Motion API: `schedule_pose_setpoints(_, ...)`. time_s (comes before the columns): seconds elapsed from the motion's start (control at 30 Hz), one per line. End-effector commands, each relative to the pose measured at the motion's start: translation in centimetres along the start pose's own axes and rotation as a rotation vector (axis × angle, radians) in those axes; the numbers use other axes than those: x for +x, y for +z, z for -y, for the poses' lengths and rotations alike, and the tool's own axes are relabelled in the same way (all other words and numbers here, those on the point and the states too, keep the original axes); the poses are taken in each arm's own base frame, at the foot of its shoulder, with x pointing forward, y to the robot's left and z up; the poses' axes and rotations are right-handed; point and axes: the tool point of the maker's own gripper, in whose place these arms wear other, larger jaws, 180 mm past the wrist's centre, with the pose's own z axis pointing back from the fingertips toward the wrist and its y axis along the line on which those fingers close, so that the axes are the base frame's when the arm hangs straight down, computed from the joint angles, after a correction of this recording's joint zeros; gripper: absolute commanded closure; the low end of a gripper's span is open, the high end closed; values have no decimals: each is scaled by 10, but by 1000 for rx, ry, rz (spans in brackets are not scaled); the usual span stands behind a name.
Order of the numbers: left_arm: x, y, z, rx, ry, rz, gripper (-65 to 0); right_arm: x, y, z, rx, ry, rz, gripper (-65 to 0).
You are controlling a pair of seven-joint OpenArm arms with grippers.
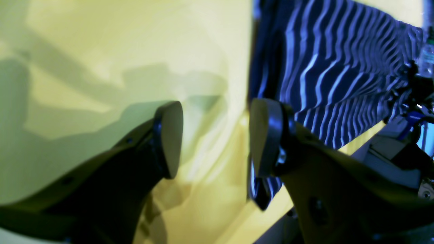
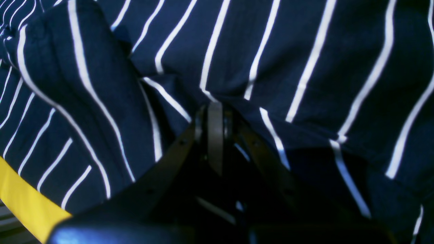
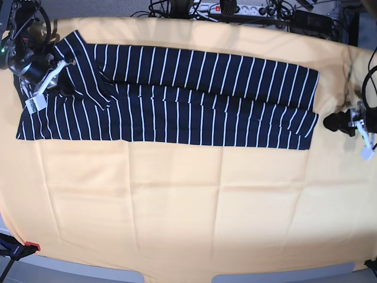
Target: Fold the T-shirt properly
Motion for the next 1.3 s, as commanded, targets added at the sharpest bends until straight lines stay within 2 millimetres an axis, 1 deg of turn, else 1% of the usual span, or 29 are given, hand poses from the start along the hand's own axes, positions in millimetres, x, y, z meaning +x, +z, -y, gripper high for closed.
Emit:
schedule_pose_setpoints(0.0,0,-2,3,-3,-11,-13,-342,12,4,3,-6,30,28,0)
schedule_pose_setpoints(0.1,-10,-27,15,-56,4,-57,-342,12,4,3,-6,30,28,0)
schedule_pose_setpoints(0.17,-12,-41,23,-86,29,-64,-342,12,4,3,-6,30,28,0)
schedule_pose_setpoints(0.23,-13,-51,29,-110,32,-67,-342,13,4,3,-7,31,36,0)
schedule_pose_setpoints(0.3,-13,-55,32,-120,30,-67,-342,14,4,3,-6,31,39,0)
schedule_pose_setpoints(0.47,-13,-53,31,-113,39,-68,-342,14,4,3,-6,31,40,0)
schedule_pose_setpoints(0.63,-23,-52,25,-101,54,-86,-339,18,4,4,-8,35,50,0)
schedule_pose_setpoints(0.77,-21,-38,18,-67,46,-82,-338,28,3,6,-11,45,72,0)
schedule_pose_setpoints(0.9,-20,-24,16,-33,13,-90,-338,41,2,8,-16,57,99,0)
schedule_pose_setpoints(1.0,-26,-23,21,-28,-25,-113,-338,44,2,9,-17,61,105,0)
schedule_pose_setpoints(1.17,-39,-31,38,-52,-99,-158,-338,43,2,9,-19,62,96,0)
schedule_pose_setpoints(1.27,-44,-34,41,-58,-110,-170,-338,42,2,9,-20,62,95,0)
